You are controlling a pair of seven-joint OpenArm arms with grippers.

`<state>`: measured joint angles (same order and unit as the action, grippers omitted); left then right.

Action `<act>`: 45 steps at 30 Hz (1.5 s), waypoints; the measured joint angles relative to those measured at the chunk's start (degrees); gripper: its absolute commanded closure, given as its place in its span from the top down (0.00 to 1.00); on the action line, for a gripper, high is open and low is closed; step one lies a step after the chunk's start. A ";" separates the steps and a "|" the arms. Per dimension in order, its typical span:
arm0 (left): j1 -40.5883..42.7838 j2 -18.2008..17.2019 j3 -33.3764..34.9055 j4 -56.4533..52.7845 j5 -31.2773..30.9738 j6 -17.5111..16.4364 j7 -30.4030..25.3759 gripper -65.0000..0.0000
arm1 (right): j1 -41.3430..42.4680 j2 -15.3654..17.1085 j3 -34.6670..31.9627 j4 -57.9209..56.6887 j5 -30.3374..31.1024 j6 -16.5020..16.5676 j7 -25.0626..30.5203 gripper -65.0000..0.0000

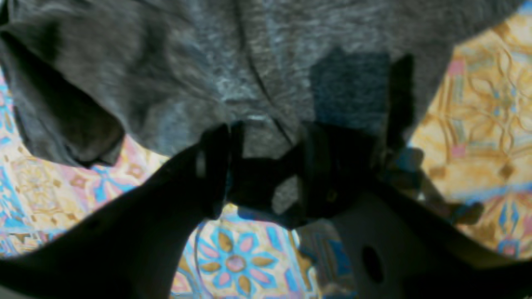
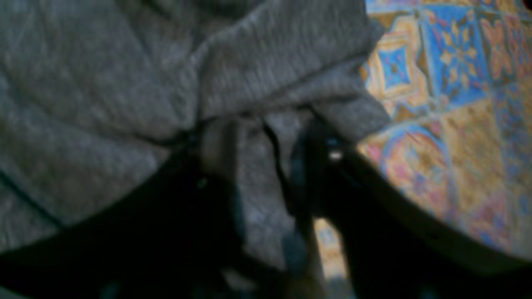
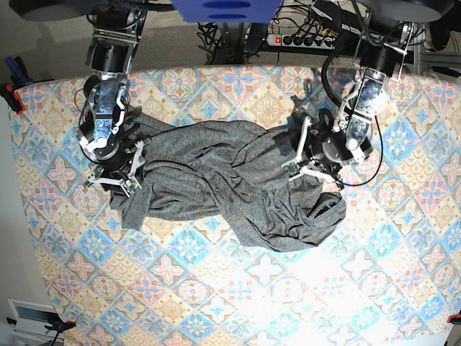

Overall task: Layout the t-shirt on the table in an organized manner, then fold the t-shirt properly
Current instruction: 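Grasp the shirt edges with both grippers, then pull the shirt apart with both grippers to stretch it lengthwise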

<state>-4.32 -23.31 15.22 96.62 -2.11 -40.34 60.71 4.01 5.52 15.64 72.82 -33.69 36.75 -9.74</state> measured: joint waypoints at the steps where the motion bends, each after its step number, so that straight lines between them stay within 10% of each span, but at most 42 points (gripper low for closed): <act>1: 0.50 -0.13 0.00 0.00 1.86 0.07 -0.22 0.39 | 0.00 0.83 1.05 -1.68 1.29 0.66 2.73 0.22; 4: 1.62 -0.50 0.55 -0.09 6.36 0.22 0.17 0.39 | 1.29 2.32 6.38 -8.41 4.22 4.24 10.82 0.00; 8: 1.88 -1.51 5.25 -0.07 11.02 0.66 -0.13 0.38 | 8.39 3.10 15.30 -17.22 2.27 5.57 12.28 0.01; 17: 2.56 -2.84 7.23 -3.08 11.19 0.87 -2.86 0.20 | 17.11 15.54 18.97 -35.56 -0.17 5.22 15.47 0.00; 23: 2.58 -2.89 7.23 -3.04 10.93 0.87 -3.08 0.20 | 17.77 15.15 18.29 -37.64 -2.38 -13.33 17.99 0.00; 28: 2.62 -2.91 7.23 -3.04 10.97 0.87 -3.06 0.20 | 18.18 15.69 18.47 -37.68 -3.39 -14.75 16.90 0.00; 32: 3.56 -4.24 7.23 -2.97 10.58 1.42 -5.51 0.20 | 20.04 15.10 18.36 -38.14 -4.98 -23.15 13.25 0.00; 39: 7.65 -4.94 6.88 5.57 12.76 0.57 -3.21 0.20 | 19.78 15.43 18.49 -35.54 -17.53 -24.72 7.69 0.23; 45: 6.82 -2.23 2.99 11.74 12.46 0.04 -2.49 0.20 | 16.74 10.45 18.97 -14.47 -20.24 -15.72 5.88 0.48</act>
<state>2.50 -25.54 18.22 108.36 10.35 -40.29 58.22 20.75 15.97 34.61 58.35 -53.93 21.04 -3.86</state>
